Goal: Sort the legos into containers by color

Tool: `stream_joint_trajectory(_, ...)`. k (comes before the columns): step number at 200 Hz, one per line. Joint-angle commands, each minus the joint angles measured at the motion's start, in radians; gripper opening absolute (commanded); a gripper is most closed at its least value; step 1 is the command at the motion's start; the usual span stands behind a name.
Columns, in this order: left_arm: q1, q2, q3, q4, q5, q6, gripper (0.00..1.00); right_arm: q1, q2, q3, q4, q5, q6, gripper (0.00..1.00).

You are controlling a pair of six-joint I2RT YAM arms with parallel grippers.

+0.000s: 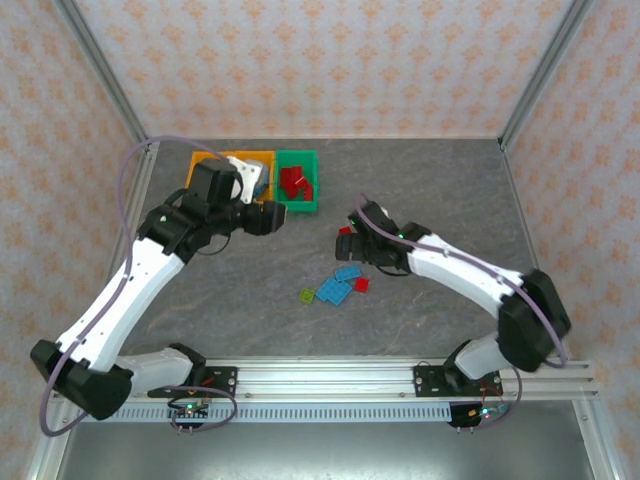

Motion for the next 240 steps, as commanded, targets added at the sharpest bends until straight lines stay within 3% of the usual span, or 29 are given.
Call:
stream_joint_trajectory(1, -0.01, -0.06, 0.002, -0.198, -0.007, 0.125, 0.78, -0.021, 0.133, 0.093, 0.03, 0.031, -0.111, 0.92)
stream_joint_trajectory(37, -0.011, -0.174, -0.133, -0.121, 0.025, 0.242, 0.93, -0.05, 0.381, 0.259, 0.03, 0.074, -0.161, 0.85)
stream_joint_trajectory(56, -0.01, -0.177, -0.176, -0.087, -0.044, 0.234, 0.95, -0.063, 0.471, 0.326, 0.028, 0.089, -0.183, 0.8)
stream_joint_trajectory(78, -0.01, -0.144, -0.179, -0.1, -0.034, 0.255, 0.95, -0.077, 0.532, 0.37, 0.032, 0.08, -0.211, 0.71)
stream_joint_trajectory(123, -0.008, -0.126, -0.194, -0.071, 0.045, 0.255, 0.96, -0.078, 0.555, 0.389, 0.027, 0.034, -0.225, 0.36)
stream_joint_trajectory(146, -0.003, -0.138, -0.2, -0.066, 0.042, 0.257, 0.96, -0.079, 0.475, 0.365, 0.037, 0.023, -0.219, 0.29)
stream_joint_trajectory(173, 0.01, -0.165, -0.226, -0.039, 0.022, 0.254, 0.96, -0.058, 0.343, 0.331, 0.111, -0.016, -0.223, 0.27)
stream_joint_trajectory(193, 0.025, -0.18, -0.246, -0.013, -0.049, 0.241, 0.96, -0.023, 0.312, 0.36, 0.198, -0.046, -0.242, 0.3)
stream_joint_trajectory(240, 0.04, -0.194, -0.254, -0.012, -0.142, 0.187, 0.96, -0.025, 0.553, 0.691, 0.179, 0.029, -0.23, 0.27)
